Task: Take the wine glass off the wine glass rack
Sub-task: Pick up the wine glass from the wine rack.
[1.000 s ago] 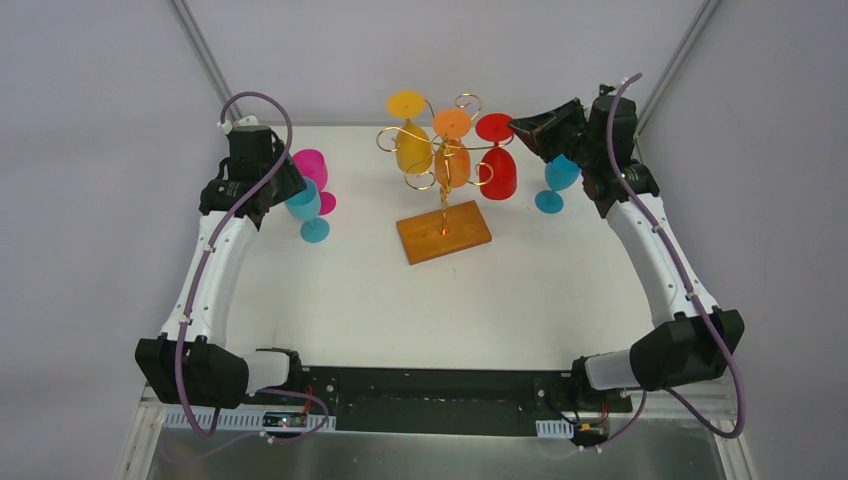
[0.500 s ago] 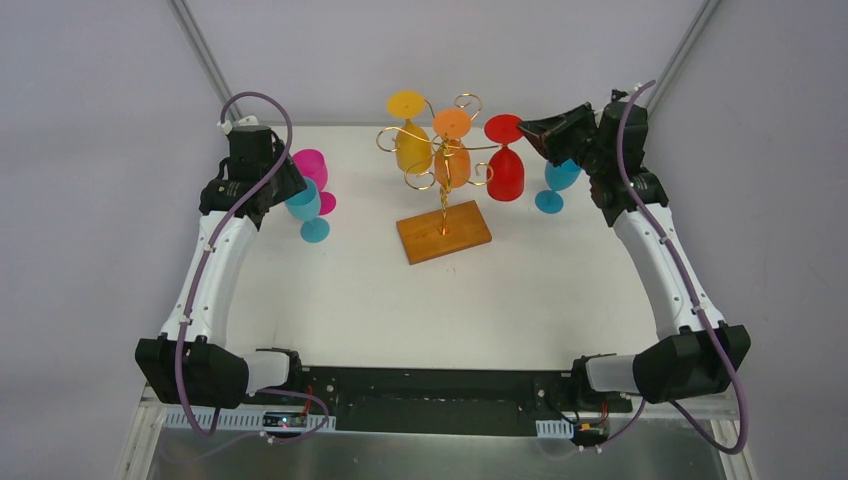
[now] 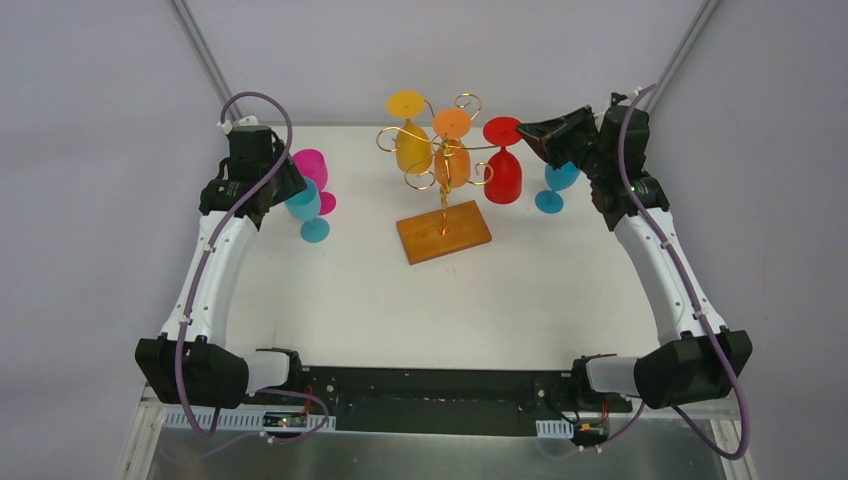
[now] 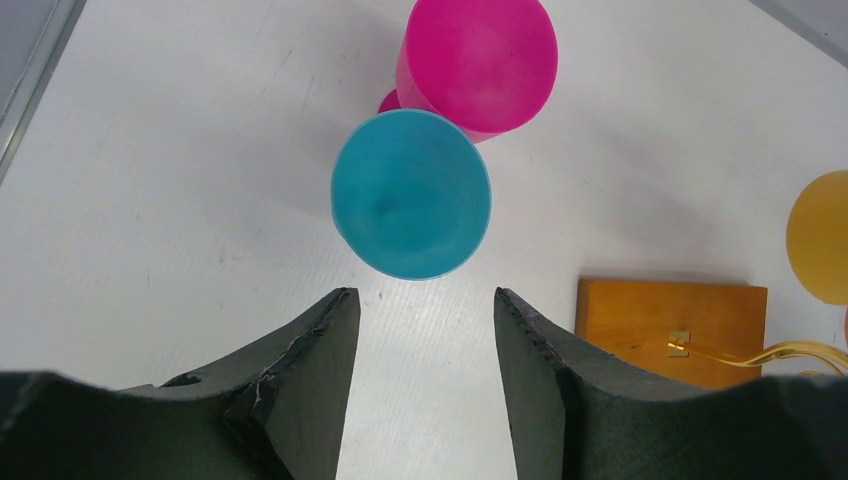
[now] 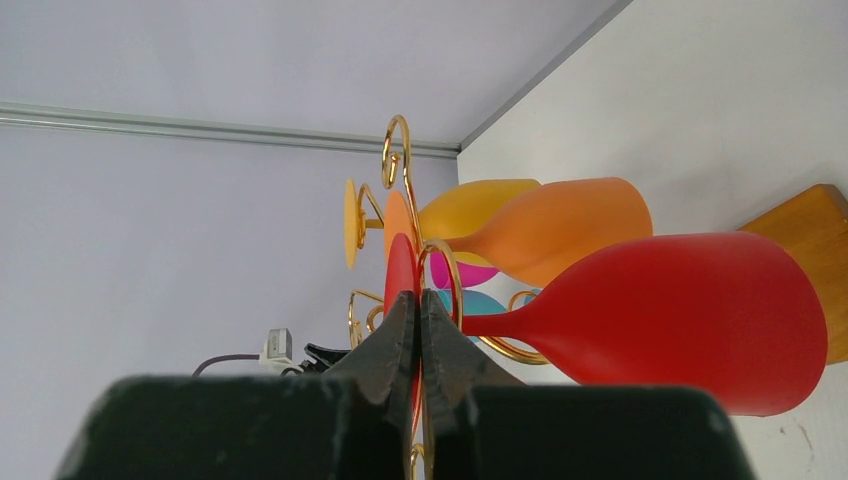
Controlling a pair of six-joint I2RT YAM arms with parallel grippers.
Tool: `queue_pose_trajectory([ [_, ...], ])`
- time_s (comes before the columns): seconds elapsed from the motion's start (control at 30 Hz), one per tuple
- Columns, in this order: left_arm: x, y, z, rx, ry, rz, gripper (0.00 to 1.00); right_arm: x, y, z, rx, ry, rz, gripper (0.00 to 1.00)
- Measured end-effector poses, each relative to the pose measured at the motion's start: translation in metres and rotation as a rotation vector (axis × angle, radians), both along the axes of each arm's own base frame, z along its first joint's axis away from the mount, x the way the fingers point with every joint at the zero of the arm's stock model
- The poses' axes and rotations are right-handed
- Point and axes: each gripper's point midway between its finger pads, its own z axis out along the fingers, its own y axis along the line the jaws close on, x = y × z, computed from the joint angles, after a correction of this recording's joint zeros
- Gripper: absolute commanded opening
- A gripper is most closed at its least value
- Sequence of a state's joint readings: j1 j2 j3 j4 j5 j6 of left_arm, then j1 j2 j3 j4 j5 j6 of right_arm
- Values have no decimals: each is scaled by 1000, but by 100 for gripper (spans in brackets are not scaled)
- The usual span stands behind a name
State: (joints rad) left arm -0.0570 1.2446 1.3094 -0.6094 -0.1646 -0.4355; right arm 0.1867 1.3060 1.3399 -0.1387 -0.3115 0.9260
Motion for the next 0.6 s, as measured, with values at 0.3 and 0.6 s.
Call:
queue_pose_trajectory([
  [0.3,0,0,-1,0,2,0,53,-4,12,5,19,-12,39,0],
  [0.6,1,0,-2,0,7,0,53,3,25,9,20,-14,66,0],
])
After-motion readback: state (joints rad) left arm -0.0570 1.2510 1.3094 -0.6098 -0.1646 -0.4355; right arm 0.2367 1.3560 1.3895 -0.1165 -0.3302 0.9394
